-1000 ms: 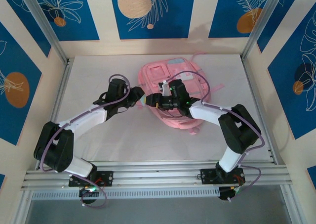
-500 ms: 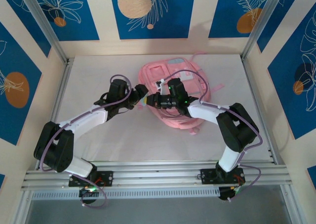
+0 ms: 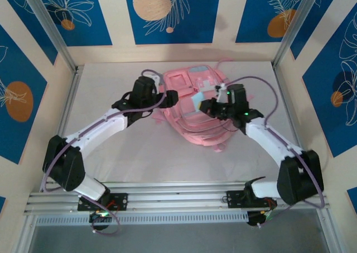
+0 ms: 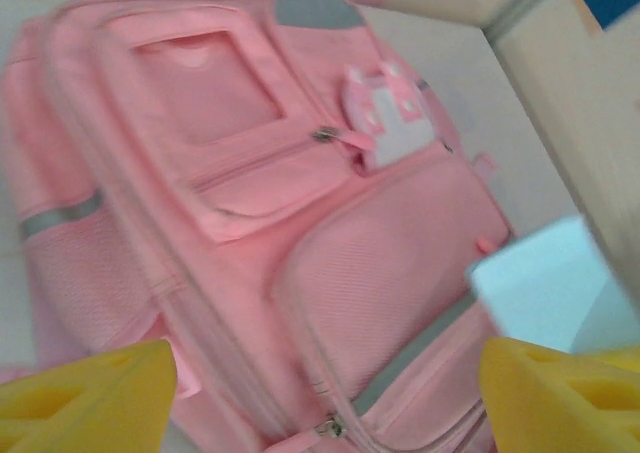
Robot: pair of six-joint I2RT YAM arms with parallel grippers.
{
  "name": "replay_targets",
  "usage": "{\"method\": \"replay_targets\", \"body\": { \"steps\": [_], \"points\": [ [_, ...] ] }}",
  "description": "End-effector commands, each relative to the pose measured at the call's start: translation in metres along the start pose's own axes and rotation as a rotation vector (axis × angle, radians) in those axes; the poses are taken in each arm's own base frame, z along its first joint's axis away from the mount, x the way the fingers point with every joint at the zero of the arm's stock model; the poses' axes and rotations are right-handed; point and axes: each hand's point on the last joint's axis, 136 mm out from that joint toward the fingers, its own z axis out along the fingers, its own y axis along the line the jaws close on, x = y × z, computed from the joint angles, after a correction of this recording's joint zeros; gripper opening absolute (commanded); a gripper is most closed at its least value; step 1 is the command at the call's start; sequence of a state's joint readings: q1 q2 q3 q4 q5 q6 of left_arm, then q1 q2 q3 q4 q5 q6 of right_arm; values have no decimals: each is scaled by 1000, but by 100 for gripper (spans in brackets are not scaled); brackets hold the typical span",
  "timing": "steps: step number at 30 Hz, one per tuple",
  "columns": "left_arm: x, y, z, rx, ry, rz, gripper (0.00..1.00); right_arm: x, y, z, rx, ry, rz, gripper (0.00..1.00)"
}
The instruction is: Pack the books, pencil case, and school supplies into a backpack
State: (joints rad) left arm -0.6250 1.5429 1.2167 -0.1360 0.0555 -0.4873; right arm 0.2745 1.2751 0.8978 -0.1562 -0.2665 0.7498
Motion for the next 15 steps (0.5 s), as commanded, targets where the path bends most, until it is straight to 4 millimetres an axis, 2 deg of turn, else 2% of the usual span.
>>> {"method": "replay_targets", "body": {
  "steps": [1, 4, 8, 15],
  "points": [
    [15, -30, 18, 63, 64, 290, 74, -5, -43, -40, 195, -29, 101, 0],
    [31, -58, 32, 136, 110, 464, 75, -24, -56, -69, 209, -117, 157, 0],
    [55, -88, 48, 242, 217, 622, 76, -39, -68, -97, 212, -187, 206, 0],
    [101, -108, 70, 262, 392, 837, 77, -45, -92, -123, 187, -240, 296, 0]
  ]
}}
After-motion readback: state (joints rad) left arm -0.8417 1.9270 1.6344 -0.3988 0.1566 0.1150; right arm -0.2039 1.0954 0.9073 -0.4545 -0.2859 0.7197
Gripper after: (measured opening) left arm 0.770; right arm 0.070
